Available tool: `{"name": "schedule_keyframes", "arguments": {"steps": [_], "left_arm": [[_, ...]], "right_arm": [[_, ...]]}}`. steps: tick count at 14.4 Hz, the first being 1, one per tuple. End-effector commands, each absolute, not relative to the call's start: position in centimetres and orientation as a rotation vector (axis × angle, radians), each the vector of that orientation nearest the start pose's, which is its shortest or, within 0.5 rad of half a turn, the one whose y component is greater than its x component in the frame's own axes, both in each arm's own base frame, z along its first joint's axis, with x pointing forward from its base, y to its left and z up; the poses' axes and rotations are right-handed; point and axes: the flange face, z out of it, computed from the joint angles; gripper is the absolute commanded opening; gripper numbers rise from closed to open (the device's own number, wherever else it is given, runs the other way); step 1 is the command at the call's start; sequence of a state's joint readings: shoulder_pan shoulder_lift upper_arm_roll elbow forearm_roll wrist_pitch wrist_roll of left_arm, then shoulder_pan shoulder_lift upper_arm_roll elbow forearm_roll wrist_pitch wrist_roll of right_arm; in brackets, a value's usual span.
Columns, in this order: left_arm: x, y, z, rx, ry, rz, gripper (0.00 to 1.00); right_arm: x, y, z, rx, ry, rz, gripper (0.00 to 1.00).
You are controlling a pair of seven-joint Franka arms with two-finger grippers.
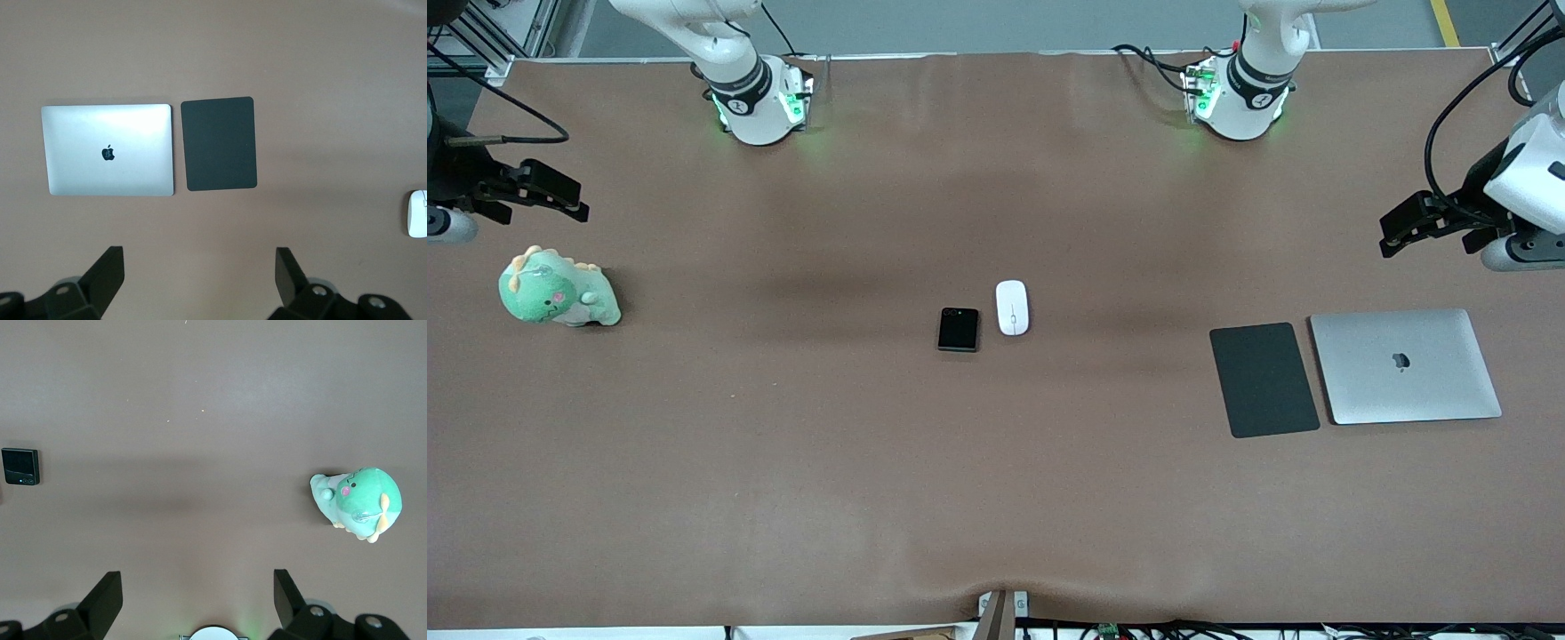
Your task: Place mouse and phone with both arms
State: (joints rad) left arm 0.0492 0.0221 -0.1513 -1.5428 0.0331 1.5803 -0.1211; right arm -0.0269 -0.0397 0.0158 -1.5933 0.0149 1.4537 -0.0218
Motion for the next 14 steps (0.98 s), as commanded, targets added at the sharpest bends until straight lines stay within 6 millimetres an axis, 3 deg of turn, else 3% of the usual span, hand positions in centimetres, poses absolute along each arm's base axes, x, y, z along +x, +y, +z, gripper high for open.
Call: {"name": "schedule_keyframes", "arguments": {"steps": [1, 3, 5, 8, 11, 14], "left_arm": [[55.3, -5.4, 63.5, -3.112, -0.02, -0.02, 1.0], [55.4, -5.3, 63.4, -3.112, -0.027, -0.017, 1.0], [55.8, -5.3, 64.7, -3.116, -0.028, -0.065, 1.0], [56.0, -5.6, 64.5, -3.116, -0.026, -0.063, 1.0], [57.4, -7.5, 61.6, -3.161, -0.02, 0.014, 1.0], [59.8, -12.6, 56.8, -3.194, -0.01, 0.039, 1.0]], "right_arm": [[52.7, -0.7, 62.5, -3.114, -0.024, 0.167, 1.0], [52.7, -0.6, 62.5, -3.116, -0.023, 0.164, 1.0], [52.7, -0.6, 62.6, -3.115, -0.024, 0.162, 1.0], [52.7, -0.7, 62.5, -3.114, -0.021, 0.167, 1.0], [52.7, -0.7, 62.5, -3.116, -0.021, 0.167, 1.0], [52.7, -0.7, 62.6, -3.115, -0.021, 0.164, 1.0]]}}
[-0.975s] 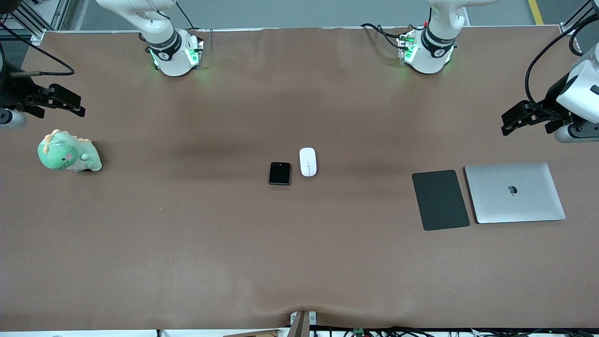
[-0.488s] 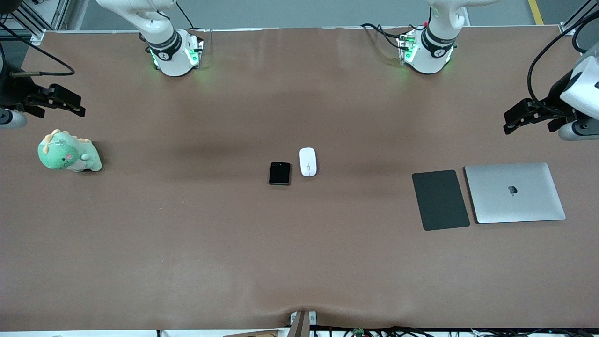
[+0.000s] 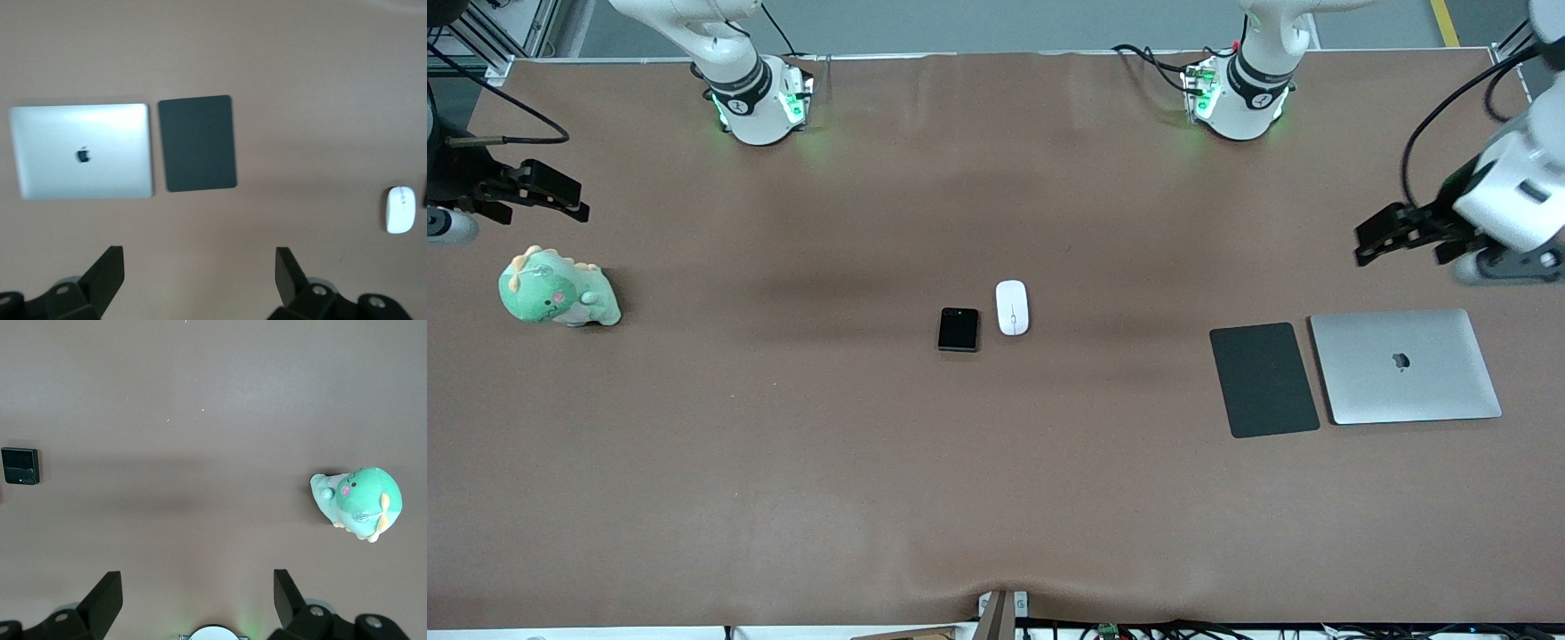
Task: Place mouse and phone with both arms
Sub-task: 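Reach the left gripper over the white mouse beside the phone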
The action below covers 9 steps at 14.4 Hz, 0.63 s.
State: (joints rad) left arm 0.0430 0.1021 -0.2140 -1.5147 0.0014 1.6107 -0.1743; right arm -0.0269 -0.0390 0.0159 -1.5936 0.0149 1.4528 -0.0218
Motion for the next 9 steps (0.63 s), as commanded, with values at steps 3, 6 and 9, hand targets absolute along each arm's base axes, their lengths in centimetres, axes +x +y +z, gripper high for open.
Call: {"name": "schedule_keyframes", "arguments": {"steps": [3, 6, 9], "left_arm": [[61.3, -18.8, 51.3, -3.203, -0.038, 0.066, 1.0], [61.4, -26.2, 45.5, -3.215, -0.09, 0.099, 1.0], [60.0, -33.6, 40.4, -3.227, -0.11, 0.094, 1.0]], "right_arm": [[52.7, -0.6, 62.6, -3.115, -0.024, 0.164, 1.0], [52.8, -0.7, 62.5, -3.114, -0.021, 0.167, 1.0], [52.7, -0.8, 62.4, -3.114, -0.019, 0.169, 1.0]]}}
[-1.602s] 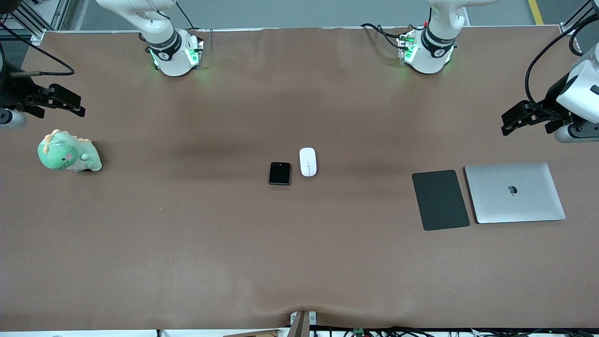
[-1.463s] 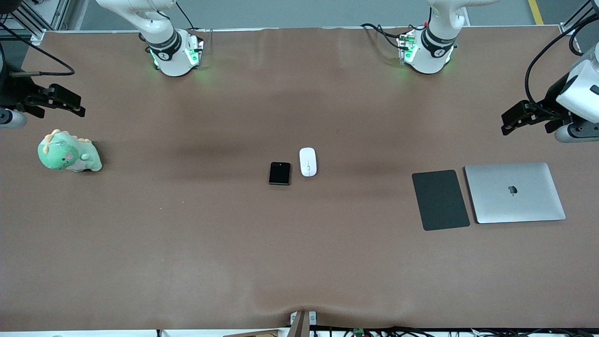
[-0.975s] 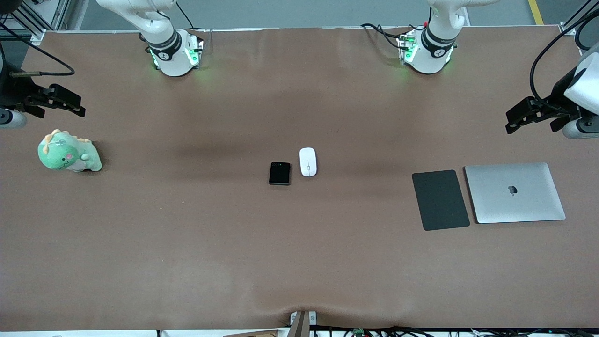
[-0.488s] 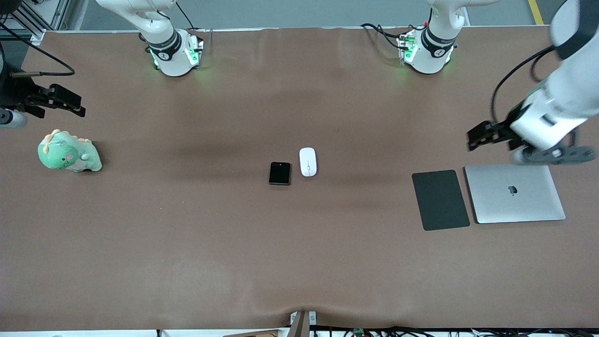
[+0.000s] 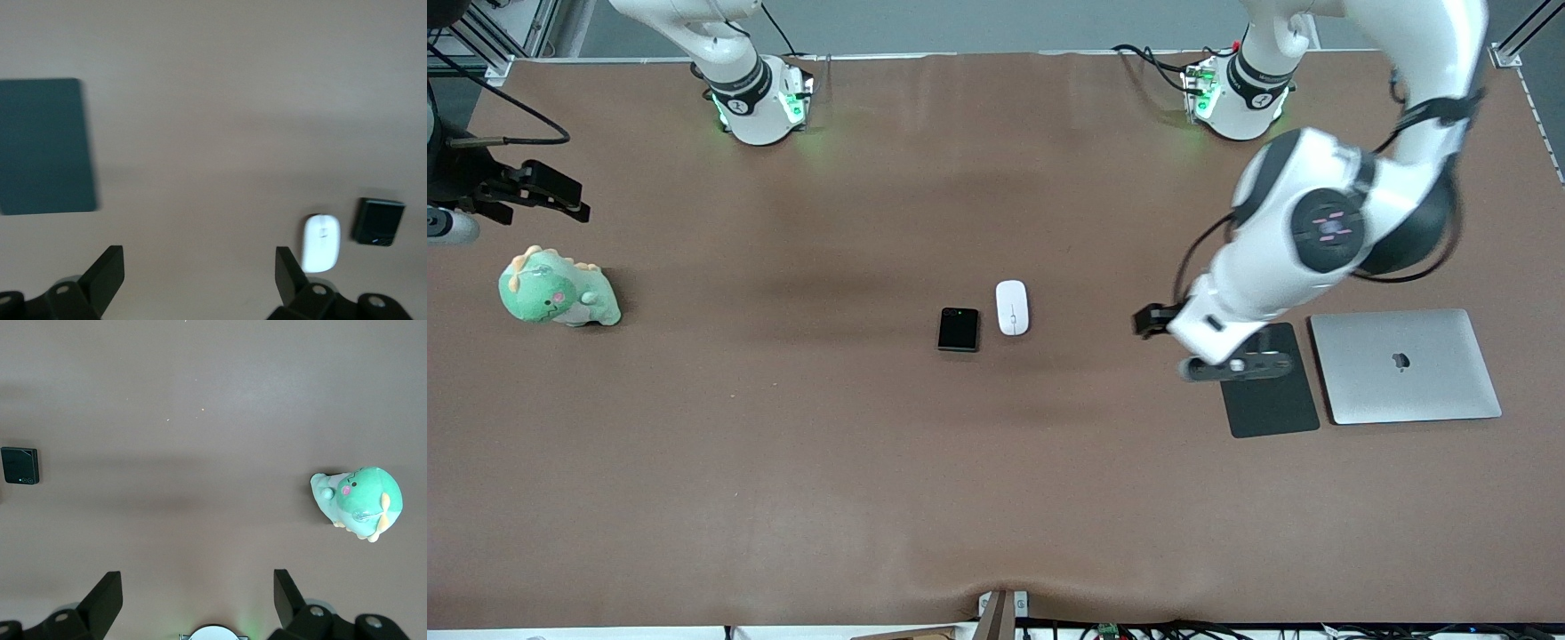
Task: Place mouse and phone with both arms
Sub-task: 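Reach the left gripper over the white mouse beside the phone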
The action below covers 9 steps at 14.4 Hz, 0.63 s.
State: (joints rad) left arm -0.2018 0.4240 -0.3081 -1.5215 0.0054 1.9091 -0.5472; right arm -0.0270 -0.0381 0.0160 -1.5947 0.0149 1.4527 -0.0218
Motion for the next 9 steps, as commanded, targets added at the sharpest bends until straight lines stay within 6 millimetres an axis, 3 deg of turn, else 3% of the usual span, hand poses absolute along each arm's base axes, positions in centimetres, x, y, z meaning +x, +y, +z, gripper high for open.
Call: {"name": "schedule_keyframes", "arguments": {"steps": [1, 5, 9], "left_arm": [[59.3, -35.6, 39.0, -3.218, -0.108, 0.094, 1.0], [55.1, -43.0, 34.1, -3.166, -0.109, 0.092, 1.0], [52.6, -47.5, 29.4, -3.155, -0.071, 0.027, 0.95]], "right_arm": [[52.8, -0.7, 62.5, -3.114, -0.021, 0.167, 1.0], [52.9, -0.7, 62.7, -3.112, -0.026, 0.152, 1.0], [53.6, -0.1, 62.1, -3.089, -0.115, 0.165, 1.0]]}}
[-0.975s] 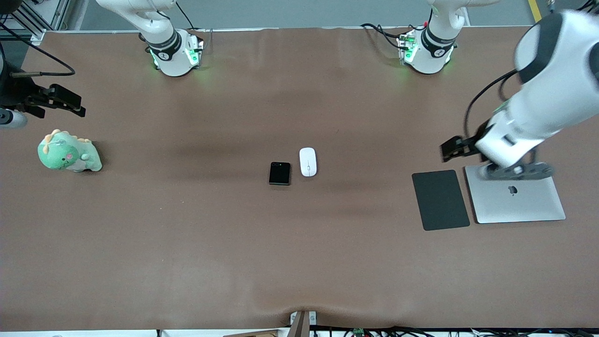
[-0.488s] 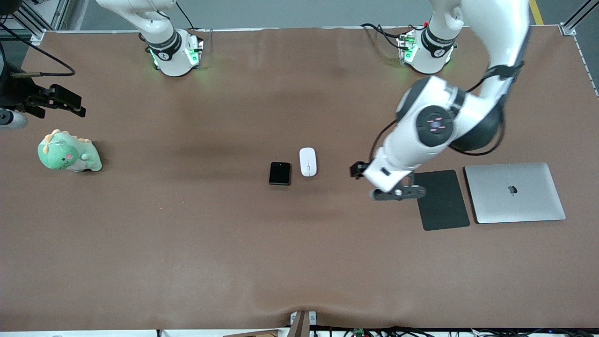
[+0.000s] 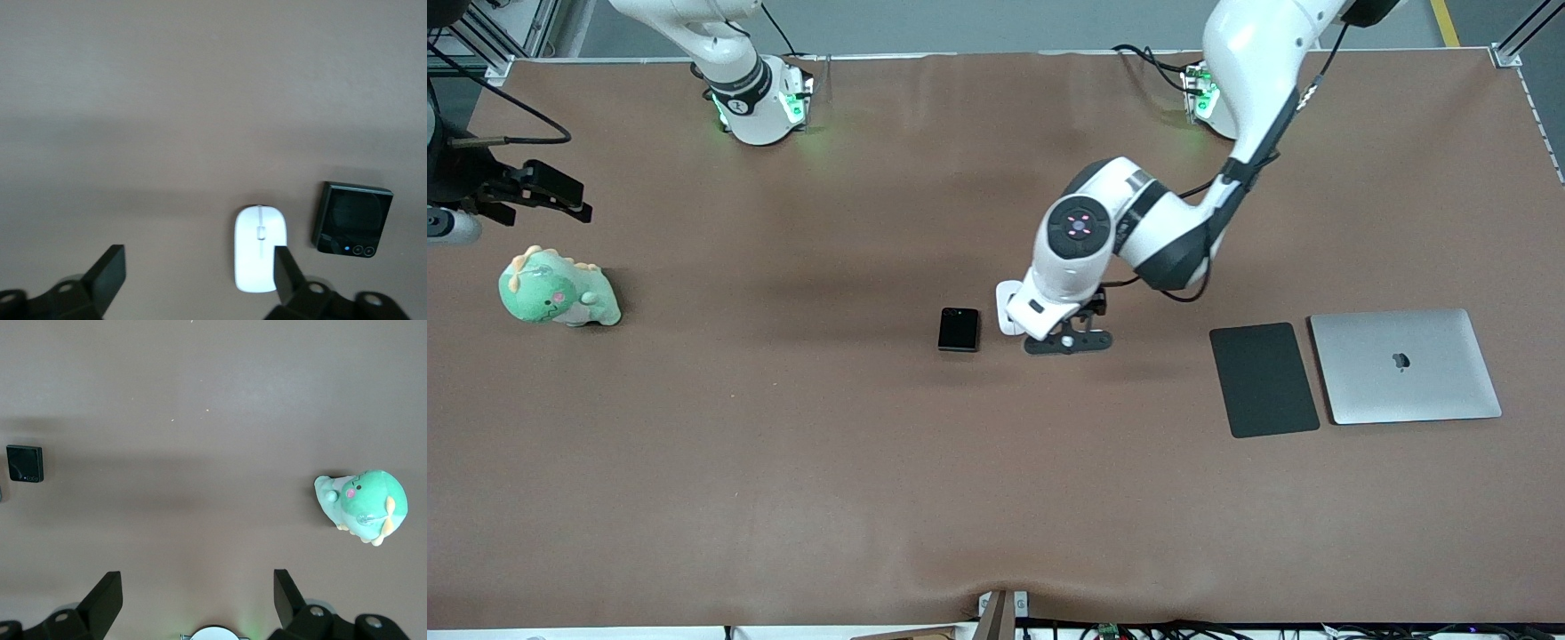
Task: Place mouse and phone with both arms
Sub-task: 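Reach the left gripper over the white mouse beside the phone, then grasp the white mouse with the left gripper while the right gripper reaches out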
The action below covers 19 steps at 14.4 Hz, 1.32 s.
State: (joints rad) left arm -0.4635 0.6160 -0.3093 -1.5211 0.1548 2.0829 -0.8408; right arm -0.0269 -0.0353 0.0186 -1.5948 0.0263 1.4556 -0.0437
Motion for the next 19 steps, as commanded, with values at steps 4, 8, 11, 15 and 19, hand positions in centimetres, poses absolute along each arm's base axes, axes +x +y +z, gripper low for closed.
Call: {"name": "schedule_keyframes", "arguments": {"steps": [4, 8, 11, 15, 19], "left_arm": [[50.5, -49.0, 25.4, -3.135, -0.084, 0.035, 0.91], [48.2, -50.5, 22.4, -3.135, -0.107, 0.052, 0.88], [47.0, -50.7, 21.1, -3.118, -0.109, 0.079, 0.88], [46.1, -51.3, 19.6, -3.112, -0.138, 0.092, 0.87], [45.7, -51.7, 18.2, -3.124, -0.15, 0.094, 0.87]], "right_arm": [[55.0, 0.0, 59.6, -3.084, -0.128, 0.239, 1.0], [56.2, 0.0, 58.3, -3.111, -0.141, 0.253, 1.0], [56.4, 0.6, 58.5, -3.124, -0.156, 0.25, 1.0], [57.3, 0.8, 57.5, -3.12, -0.142, 0.237, 1.0], [58.1, 1.4, 55.1, -3.103, -0.153, 0.315, 1.0]]}}
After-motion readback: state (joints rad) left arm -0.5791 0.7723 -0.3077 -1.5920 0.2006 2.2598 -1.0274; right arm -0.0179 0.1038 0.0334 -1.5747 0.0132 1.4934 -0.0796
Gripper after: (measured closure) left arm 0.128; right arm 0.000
